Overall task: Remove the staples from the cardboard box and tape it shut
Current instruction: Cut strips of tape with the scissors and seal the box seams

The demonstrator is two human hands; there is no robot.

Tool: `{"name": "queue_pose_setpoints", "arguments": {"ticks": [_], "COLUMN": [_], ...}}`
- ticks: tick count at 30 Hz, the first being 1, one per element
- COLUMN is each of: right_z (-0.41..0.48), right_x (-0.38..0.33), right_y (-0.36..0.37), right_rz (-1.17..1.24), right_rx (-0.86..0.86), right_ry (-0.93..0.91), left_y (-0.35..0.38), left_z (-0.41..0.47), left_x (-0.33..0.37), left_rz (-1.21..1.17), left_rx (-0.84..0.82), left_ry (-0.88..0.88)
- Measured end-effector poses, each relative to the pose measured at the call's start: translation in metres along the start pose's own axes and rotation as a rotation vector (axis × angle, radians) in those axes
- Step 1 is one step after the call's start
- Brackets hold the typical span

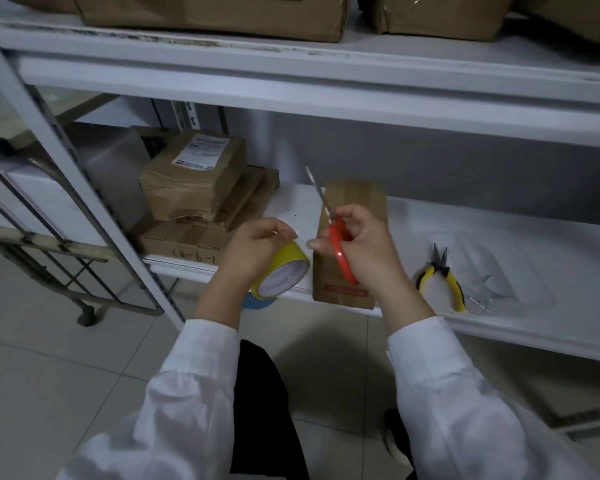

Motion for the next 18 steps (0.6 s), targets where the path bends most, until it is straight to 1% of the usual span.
{"name": "queue_pose_setpoints", "arguments": {"ticks": [2,5,10,12,15,18], "right_z": [0.001,0.001,0.002,0.001,-0.002,-0.003], "right_x": [0.0,0.001,0.007,0.006,0.002,-0.002], "right_y": [0.01,0.013,0.006,0.001,-0.003,-0.006], "right_rz": [0.017,0.006,0.014,-0.005,0.007,0.051], "right_rx": [-0.046,-0.048,-0.021,-0.006,0.018,0.054], "right_ry": [0.018,0.032,0.086,0.085,0.052,0.03], "left_y": [0.004,0.008,0.018,0.023,0.027,0.03], "left_z": [-0.005,-0.01,-0.019,-0.022,-0.027,-0.03], "left_x": [0.009,0.014,0.018,0.015,0.016,0.027], "left_rz": [-0.032,-0.075,0.046,0.071,0.168,0.355], "left_rx": [-0.06,-0.126,-0.286,-0.343,-0.33,-0.26], "left_ry": [0.005,0.001,0.097,0.084,0.07,0.13]}}
Point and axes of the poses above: each hand's wrist, its own z-axis towards the middle knuckle, its own y-axis out of the palm, x = y × z, the point moved 7 cm from there along z, towards the middle knuckle, and after that the axes turned 4 degrees about -y, right-handed, at the moved point
